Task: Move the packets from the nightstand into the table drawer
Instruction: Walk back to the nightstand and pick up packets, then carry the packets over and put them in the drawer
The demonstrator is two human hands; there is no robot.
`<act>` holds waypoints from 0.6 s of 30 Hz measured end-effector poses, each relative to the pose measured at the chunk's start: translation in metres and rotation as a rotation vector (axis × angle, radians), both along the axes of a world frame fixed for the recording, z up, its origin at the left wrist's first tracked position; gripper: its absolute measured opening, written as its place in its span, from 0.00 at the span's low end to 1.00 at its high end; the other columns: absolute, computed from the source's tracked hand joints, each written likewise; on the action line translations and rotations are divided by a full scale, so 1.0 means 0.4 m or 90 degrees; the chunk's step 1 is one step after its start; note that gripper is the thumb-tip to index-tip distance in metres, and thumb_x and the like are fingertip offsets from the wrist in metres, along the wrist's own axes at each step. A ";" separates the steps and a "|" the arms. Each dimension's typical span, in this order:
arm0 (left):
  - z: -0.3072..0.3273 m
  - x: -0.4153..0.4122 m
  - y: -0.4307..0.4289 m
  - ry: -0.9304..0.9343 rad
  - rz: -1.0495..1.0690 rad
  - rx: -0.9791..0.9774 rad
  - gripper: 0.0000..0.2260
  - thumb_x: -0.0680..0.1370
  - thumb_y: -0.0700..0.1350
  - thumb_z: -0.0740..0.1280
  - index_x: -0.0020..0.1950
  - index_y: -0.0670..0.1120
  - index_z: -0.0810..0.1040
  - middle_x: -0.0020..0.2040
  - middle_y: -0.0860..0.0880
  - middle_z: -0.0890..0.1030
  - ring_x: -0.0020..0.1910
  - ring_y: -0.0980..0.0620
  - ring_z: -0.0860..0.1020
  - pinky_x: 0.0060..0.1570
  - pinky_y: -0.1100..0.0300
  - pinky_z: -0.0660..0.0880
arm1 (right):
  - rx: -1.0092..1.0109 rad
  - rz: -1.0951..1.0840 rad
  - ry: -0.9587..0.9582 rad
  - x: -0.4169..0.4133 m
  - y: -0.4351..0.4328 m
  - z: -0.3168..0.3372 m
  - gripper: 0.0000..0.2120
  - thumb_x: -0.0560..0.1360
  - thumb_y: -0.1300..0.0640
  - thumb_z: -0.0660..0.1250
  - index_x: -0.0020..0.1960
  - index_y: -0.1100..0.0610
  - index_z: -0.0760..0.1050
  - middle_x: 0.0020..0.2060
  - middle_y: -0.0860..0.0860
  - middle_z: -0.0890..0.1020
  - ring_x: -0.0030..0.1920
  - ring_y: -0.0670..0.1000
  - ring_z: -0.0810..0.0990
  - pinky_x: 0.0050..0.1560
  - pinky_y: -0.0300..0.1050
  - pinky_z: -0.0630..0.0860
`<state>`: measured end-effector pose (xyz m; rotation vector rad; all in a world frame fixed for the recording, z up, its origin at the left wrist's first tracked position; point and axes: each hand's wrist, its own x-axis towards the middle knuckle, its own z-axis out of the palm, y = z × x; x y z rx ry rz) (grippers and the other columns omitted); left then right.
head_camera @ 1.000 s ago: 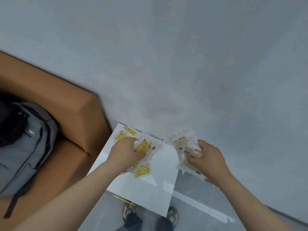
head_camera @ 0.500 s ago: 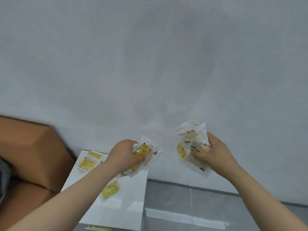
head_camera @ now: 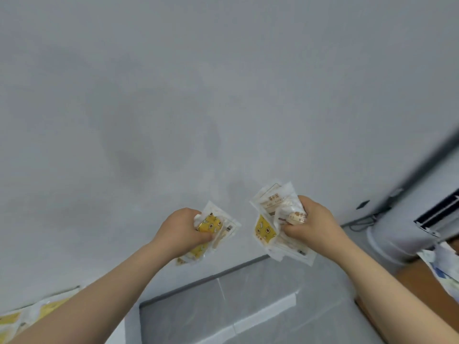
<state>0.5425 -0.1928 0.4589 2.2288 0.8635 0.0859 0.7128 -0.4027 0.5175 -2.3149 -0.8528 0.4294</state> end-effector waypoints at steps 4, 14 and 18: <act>0.025 0.180 -0.079 0.010 -0.121 0.031 0.11 0.67 0.52 0.72 0.37 0.46 0.78 0.35 0.47 0.81 0.34 0.50 0.79 0.32 0.58 0.71 | -0.064 -0.075 -0.056 0.096 -0.141 0.004 0.09 0.66 0.55 0.70 0.44 0.51 0.73 0.36 0.48 0.81 0.39 0.49 0.80 0.37 0.46 0.76; 0.039 0.588 -0.313 -0.004 -0.424 0.070 0.10 0.68 0.51 0.72 0.39 0.46 0.78 0.36 0.49 0.80 0.36 0.51 0.79 0.33 0.59 0.71 | -0.134 -0.314 -0.085 0.219 -0.452 -0.007 0.08 0.65 0.55 0.67 0.41 0.52 0.69 0.34 0.48 0.79 0.37 0.50 0.78 0.35 0.46 0.73; 0.033 0.705 -0.450 -0.008 -0.541 0.072 0.10 0.67 0.51 0.72 0.37 0.46 0.77 0.35 0.50 0.80 0.36 0.51 0.78 0.32 0.61 0.70 | -0.136 -0.425 -0.064 0.214 -0.581 -0.020 0.10 0.66 0.56 0.69 0.40 0.55 0.67 0.34 0.49 0.78 0.36 0.51 0.78 0.34 0.49 0.73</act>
